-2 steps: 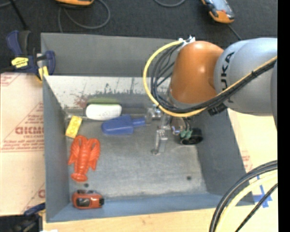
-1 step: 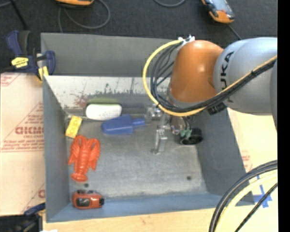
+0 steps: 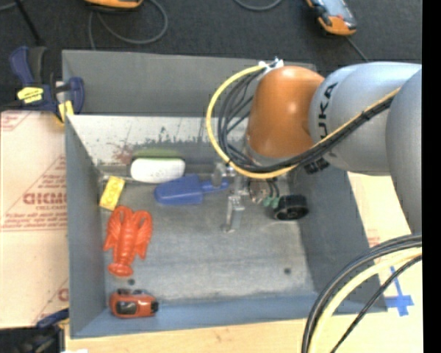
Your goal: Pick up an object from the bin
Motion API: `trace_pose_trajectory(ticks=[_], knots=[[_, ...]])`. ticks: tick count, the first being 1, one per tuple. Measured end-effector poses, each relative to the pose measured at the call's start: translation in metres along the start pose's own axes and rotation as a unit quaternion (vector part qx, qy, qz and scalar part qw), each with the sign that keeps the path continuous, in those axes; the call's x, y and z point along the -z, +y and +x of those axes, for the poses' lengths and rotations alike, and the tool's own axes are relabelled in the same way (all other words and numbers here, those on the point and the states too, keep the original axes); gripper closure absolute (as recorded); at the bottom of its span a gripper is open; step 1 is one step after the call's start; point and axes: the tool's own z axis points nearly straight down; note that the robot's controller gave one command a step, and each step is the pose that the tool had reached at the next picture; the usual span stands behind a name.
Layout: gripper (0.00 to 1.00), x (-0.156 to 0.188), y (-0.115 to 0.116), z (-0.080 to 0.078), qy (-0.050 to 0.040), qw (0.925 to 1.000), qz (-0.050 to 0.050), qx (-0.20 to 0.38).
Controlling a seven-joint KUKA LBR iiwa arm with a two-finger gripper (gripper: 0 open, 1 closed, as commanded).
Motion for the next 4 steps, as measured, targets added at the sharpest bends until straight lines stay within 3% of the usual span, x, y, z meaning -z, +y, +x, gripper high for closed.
trace_pose_trajectory(ticks=[1,2,3,4], knots=[[0.00,-0.024,0.018,-0.009,0.0105,0.9994,0.001,-0.032],[0.00,0.040,-0.013,-0.003,0.0083,1.0000,-0.001,-0.005],[1.00,0.059,0.000,-0.043,0.0050,0.9858,0.001,-0.168],[0.00,0.059,-0.002,-0.043,0.0050,0.9858,0.002,-0.168]])
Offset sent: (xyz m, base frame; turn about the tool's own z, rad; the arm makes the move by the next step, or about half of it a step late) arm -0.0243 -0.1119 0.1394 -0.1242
